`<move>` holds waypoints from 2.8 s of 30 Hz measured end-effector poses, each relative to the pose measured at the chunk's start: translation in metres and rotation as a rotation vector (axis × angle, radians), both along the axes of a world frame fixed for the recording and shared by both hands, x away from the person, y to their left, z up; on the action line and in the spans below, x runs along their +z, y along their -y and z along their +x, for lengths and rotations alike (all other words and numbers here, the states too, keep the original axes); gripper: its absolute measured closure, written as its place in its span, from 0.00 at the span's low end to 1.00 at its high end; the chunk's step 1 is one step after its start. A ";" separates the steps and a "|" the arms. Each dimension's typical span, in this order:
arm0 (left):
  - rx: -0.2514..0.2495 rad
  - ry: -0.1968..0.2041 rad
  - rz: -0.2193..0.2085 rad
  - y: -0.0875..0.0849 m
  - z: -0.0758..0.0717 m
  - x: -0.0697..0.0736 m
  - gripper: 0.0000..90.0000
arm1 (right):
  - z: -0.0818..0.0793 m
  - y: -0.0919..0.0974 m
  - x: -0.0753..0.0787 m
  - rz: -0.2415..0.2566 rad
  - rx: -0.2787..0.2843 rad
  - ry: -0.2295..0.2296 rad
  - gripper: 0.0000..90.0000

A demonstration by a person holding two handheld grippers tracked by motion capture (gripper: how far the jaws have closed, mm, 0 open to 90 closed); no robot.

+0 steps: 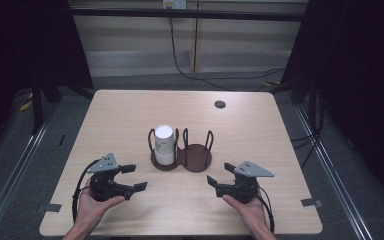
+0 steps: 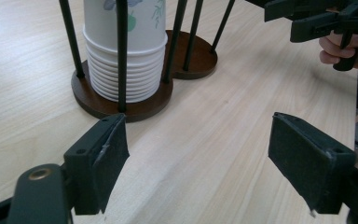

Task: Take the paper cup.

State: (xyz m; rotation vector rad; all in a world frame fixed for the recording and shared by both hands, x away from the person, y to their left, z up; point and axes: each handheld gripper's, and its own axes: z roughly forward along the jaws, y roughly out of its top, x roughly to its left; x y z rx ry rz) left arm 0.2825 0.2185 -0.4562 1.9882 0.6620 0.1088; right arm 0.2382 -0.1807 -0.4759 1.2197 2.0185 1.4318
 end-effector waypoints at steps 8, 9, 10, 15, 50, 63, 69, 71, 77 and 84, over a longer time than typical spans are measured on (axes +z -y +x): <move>0.007 0.014 -0.004 -0.001 0.001 0.003 0.28 | -0.002 0.001 0.003 -0.033 0.020 0.000 0.19; 0.010 0.019 0.004 0.000 0.001 0.004 0.28 | -0.001 0.002 0.004 -0.044 0.030 -0.006 0.19; 0.008 0.026 0.012 0.000 0.001 0.005 0.28 | -0.001 0.004 0.004 -0.028 0.028 -0.024 0.19; 0.013 0.033 0.016 0.003 0.004 0.011 0.27 | -0.002 0.007 0.006 -0.011 0.035 -0.028 0.19; -0.062 0.074 0.062 0.021 0.040 0.053 0.36 | -0.008 0.004 0.012 0.002 0.135 -0.038 0.25; -0.059 0.053 0.068 0.029 0.059 0.077 0.33 | -0.003 0.004 0.018 -0.028 0.170 -0.055 0.24; -0.077 0.029 0.076 0.032 0.067 0.083 0.28 | -0.006 0.001 0.014 -0.031 0.206 -0.080 0.22; -0.088 0.030 0.090 0.033 0.071 0.085 0.27 | -0.006 0.001 0.013 -0.031 0.210 -0.083 0.22; -0.097 0.024 0.106 0.039 0.083 0.092 0.29 | -0.007 0.002 0.013 -0.019 0.212 -0.085 0.21; -0.129 0.026 0.194 0.054 0.093 0.095 0.31 | -0.008 0.005 0.015 -0.011 0.206 -0.076 0.21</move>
